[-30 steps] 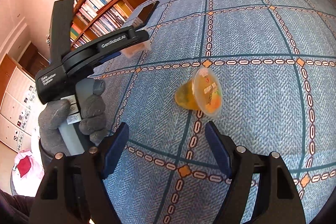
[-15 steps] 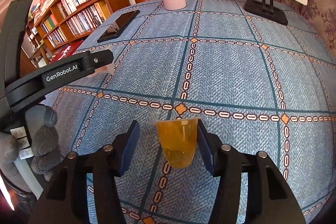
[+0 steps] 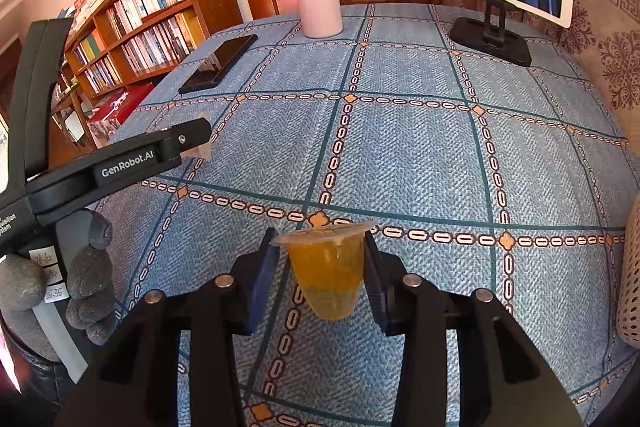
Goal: Organize snacks
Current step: 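Grasp the orange jelly cup with the right gripper while the left holds the bar packet, then carry the jelly cup toward the basket with the right gripper while the left holds the bar packet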
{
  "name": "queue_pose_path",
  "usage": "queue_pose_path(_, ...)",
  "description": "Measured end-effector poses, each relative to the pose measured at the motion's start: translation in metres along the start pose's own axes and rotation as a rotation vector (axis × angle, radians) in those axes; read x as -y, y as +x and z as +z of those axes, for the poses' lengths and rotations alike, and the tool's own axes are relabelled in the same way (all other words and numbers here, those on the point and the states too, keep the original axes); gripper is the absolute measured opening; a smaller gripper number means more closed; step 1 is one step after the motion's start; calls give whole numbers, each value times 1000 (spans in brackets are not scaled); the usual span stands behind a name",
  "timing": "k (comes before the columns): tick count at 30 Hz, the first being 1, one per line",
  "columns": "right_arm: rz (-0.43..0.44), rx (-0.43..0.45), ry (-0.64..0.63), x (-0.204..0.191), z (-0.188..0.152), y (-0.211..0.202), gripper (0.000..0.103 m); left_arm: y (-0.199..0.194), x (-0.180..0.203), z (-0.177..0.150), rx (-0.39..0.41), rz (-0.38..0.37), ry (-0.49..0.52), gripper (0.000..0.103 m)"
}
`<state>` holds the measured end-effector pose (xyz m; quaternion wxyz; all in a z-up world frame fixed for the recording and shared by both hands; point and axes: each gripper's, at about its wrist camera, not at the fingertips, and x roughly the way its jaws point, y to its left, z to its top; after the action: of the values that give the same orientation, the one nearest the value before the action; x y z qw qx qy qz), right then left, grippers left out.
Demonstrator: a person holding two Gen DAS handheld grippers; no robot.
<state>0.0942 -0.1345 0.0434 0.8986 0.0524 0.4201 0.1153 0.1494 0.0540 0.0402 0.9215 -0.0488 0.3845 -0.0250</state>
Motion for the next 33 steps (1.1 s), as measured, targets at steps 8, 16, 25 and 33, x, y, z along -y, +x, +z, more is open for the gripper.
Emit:
queue_pose_path(8,23,60,19,2,-1,-21,41,-2,6,-2,9,-5,15,81)
queue_pose_path(16,20,123,36,3,-2,-48,41,-7,10,-3,24,1,29,81)
queue_pose_path(25,11,149,47,5,-6,-66,41,-10,15,-4,30,-7,38,81)
queue_pose_path(33,-4,171,57,10,-8,-81,41,-10,20,-5,31,-14,47,81)
